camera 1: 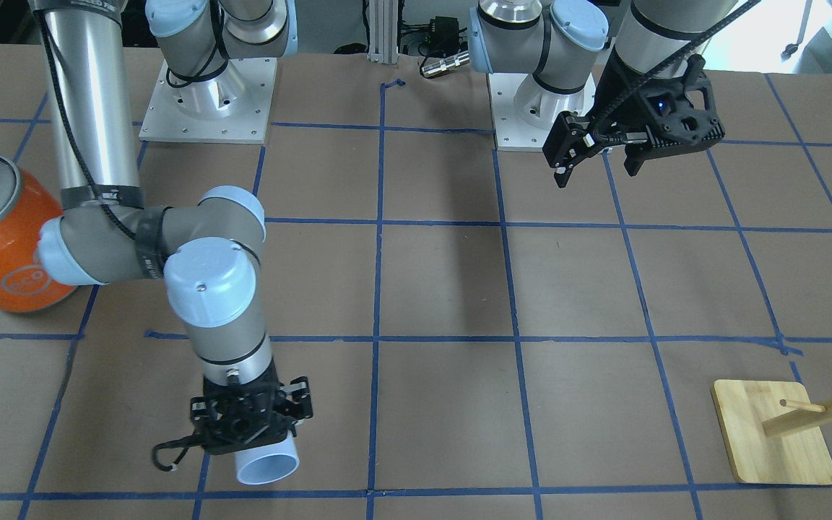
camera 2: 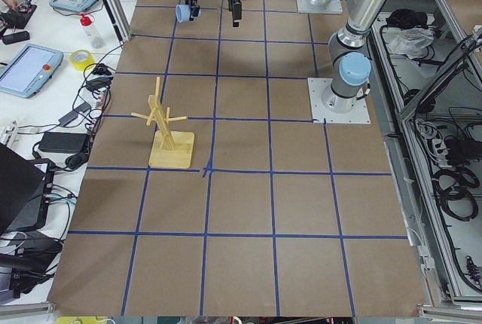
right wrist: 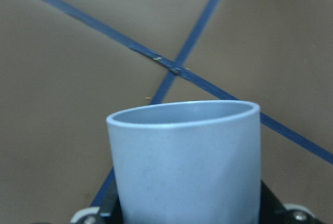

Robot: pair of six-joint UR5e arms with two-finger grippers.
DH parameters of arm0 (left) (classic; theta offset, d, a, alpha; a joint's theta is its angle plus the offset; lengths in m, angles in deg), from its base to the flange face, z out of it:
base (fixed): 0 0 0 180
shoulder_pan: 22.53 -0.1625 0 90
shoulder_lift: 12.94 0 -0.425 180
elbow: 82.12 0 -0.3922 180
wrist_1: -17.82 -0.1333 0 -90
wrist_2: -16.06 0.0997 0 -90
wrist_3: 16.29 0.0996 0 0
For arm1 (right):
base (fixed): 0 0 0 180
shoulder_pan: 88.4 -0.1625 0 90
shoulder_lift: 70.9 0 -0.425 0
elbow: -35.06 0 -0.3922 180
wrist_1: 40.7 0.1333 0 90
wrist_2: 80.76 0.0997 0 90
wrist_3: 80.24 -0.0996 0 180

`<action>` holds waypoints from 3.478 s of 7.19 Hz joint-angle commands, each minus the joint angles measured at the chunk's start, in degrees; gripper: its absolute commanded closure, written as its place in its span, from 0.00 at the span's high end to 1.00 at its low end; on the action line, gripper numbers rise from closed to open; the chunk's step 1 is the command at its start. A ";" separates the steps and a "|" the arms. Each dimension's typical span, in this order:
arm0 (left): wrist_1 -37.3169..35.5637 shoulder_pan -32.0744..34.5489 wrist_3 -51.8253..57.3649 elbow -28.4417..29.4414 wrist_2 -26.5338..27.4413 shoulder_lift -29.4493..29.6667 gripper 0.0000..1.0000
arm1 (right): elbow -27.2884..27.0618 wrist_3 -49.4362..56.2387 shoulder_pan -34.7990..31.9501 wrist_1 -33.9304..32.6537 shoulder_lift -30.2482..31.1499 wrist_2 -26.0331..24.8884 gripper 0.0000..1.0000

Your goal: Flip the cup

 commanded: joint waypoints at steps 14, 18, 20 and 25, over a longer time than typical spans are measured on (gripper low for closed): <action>0.18 -0.44 0.86 0.63 -0.54 -0.09 1.00 | -3.42 48.65 -13.08 -2.64 -2.60 0.56 0.53; -0.78 -6.31 5.76 0.11 -6.32 0.61 1.00 | -3.42 47.78 -12.55 -2.81 -2.69 2.75 1.00; -4.64 -11.05 9.63 -1.38 -14.56 2.89 1.00 | -3.16 45.94 -12.46 -2.81 -2.34 3.81 1.00; -20.83 -19.67 24.18 -13.49 -37.95 13.08 1.00 | -2.89 33.46 -1.00 -0.29 7.82 11.63 1.00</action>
